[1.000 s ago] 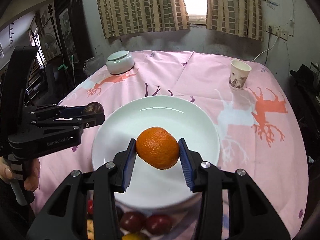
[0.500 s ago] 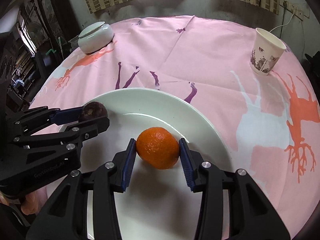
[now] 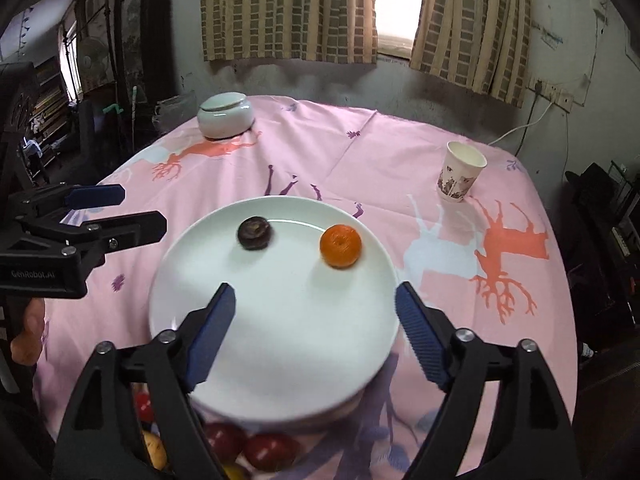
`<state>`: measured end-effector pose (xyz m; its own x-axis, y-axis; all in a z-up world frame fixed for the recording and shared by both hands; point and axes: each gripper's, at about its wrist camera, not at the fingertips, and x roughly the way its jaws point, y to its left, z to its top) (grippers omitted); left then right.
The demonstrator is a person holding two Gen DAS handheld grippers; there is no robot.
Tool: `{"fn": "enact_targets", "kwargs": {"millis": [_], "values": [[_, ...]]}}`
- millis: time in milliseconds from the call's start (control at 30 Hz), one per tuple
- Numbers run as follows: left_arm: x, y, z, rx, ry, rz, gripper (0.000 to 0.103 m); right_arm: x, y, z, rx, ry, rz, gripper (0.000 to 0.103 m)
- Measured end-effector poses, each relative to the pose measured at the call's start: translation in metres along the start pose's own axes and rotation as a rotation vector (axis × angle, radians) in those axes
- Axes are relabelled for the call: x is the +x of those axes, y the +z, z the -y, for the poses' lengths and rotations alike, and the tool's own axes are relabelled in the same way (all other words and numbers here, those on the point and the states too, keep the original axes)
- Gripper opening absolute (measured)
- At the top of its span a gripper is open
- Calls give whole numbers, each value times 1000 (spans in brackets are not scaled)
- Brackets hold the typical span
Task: Organize fruits
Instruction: 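Move both tools back toward the fruit pile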
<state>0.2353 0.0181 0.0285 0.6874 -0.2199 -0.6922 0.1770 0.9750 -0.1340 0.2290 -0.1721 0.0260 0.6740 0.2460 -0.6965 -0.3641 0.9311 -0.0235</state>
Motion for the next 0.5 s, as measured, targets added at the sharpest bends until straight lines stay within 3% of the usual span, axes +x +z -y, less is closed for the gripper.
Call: {"fn": "enact_targets", "kwargs": {"millis": [100,233,300,367,433,500], "values": [[-48,-49,-3,-31,-11,32,98,-54,-46,-29,-10,-14,52,99],[-87,-120,-14,-99,29,61,101,-92,-112,-65,-16,-64,67,100],[-92,-152,-22,-127,62,40,101,-101,-143,-80,-16,-100,69,100],[-88,-174,-30,-142,73,-31,101,-100,-161,-84,-7,-148,57,100],[-86,-185,-38,-162,74,-63,101,-96,-169,-80,22,-124,30,99],[-90,-193,-42,-162,91,-57,101,-94,-172,-73,51,-106,22,79]]}}
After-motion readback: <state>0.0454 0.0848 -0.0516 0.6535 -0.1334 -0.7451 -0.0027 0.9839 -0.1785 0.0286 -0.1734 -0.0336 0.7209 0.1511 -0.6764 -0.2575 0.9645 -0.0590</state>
